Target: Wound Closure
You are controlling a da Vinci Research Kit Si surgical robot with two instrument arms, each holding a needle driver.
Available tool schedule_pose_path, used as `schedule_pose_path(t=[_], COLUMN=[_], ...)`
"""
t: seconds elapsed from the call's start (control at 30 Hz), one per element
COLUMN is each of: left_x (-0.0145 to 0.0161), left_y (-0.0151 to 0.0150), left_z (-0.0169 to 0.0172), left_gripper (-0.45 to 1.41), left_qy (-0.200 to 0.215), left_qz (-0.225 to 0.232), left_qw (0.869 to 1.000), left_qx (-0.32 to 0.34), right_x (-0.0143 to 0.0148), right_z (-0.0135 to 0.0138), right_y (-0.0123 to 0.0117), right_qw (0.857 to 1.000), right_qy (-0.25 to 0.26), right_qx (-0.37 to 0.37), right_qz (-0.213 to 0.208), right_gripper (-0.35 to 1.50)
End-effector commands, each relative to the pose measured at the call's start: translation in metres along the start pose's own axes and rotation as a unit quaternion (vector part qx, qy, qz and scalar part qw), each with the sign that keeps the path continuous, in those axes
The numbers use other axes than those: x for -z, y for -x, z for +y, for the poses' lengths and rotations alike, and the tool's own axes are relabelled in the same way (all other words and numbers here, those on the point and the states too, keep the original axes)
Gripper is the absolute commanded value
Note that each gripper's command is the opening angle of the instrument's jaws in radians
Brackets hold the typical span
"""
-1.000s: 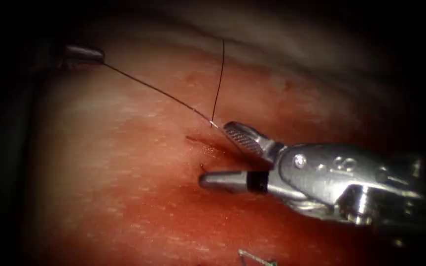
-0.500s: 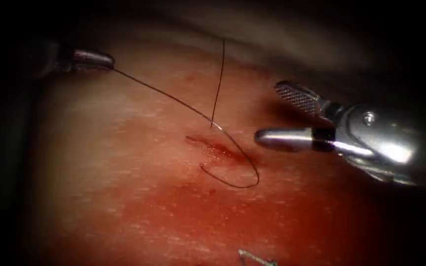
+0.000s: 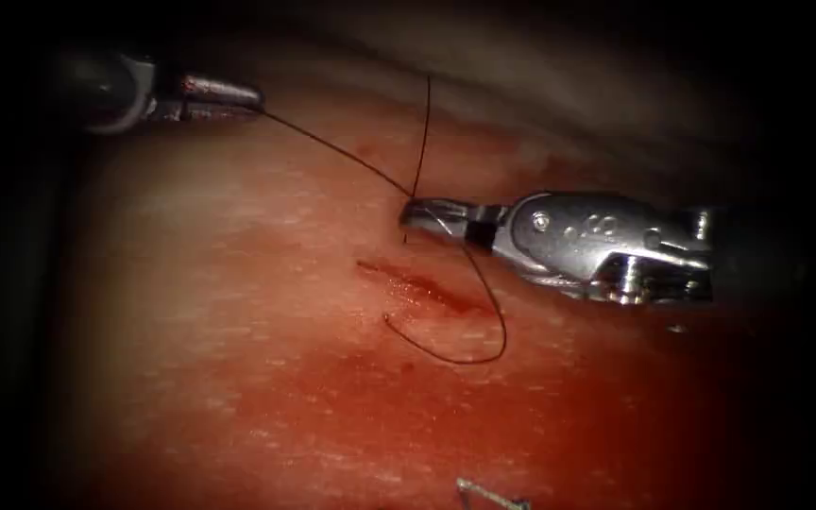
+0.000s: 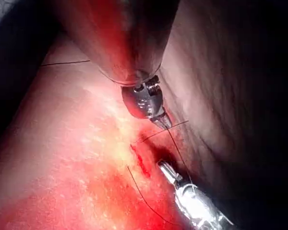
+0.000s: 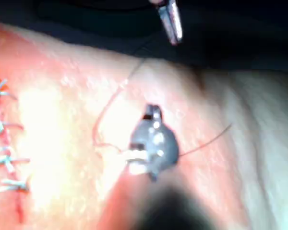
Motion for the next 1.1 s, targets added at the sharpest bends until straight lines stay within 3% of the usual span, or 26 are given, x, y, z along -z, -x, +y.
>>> schedule_pose_path(t=[0.03, 0.2, 0.33, 0.5, 0.73, 0.77, 0.8, 0.9, 1.0, 1.1], left_x=[-0.0012, -0.0054, -0.0067, -0.0059, -0.0036, -0.0036, -0.0035, -0.0031, -0.0023, -0.0016], left_y=[0.0006, 0.0035, 0.0042, 0.0037, -0.0007, -0.0015, -0.0017, -0.0022, -0.0028, -0.0035], left_z=[0.0010, 0.0050, 0.0080, 0.0101, 0.0128, 0.0131, 0.0131, 0.0128, 0.0129, 0.0127], left_gripper=[-0.35, -0.35, -0.35, -0.35, -0.35, -0.35, -0.35, -0.35, -0.35, -0.35], left_qy=[-0.007, -0.023, -0.018, -0.005, 0.010, 0.010, 0.011, 0.012, 0.013, 0.014], left_qz=[-0.011, -0.066, -0.097, -0.105, -0.107, -0.107, -0.107, -0.106, -0.106, -0.105], left_qw=[1.000, 0.998, 0.995, 0.994, 0.994, 0.994, 0.994, 0.994, 0.994, 0.994], left_qx=[0.001, -0.005, -0.010, -0.015, -0.011, -0.010, -0.009, -0.007, -0.007, -0.005], right_x=[-0.0017, -0.0018, -0.0013, -0.0001, -0.0001, -0.0003, -0.0004, -0.0005, -0.0008, -0.0009], right_z=[-0.0010, -0.0024, -0.0024, -0.0015, -0.0004, -0.0004, -0.0004, -0.0005, -0.0002, -0.0004], right_y=[-0.0007, -0.0024, -0.0031, -0.0035, -0.0027, -0.0027, -0.0026, -0.0023, -0.0016, -0.0011], right_qw=[1.000, 0.998, 0.996, 0.992, 0.991, 0.991, 0.991, 0.989, 0.987, 0.988], right_qy=[-0.004, 0.022, 0.049, 0.095, 0.115, 0.117, 0.119, 0.141, 0.161, 0.154], right_qx=[0.000, -0.003, -0.007, -0.015, -0.016, -0.019, -0.019, -0.020, -0.018, -0.020], right_qz=[0.006, 0.054, 0.074, 0.077, 0.070, 0.065, 0.057, 0.038, 0.014, -0.005], right_gripper=[-0.35, -0.35, -0.35, -0.35, -0.35, -0.23, 0.19, 0.88, 1.11, 1.11])
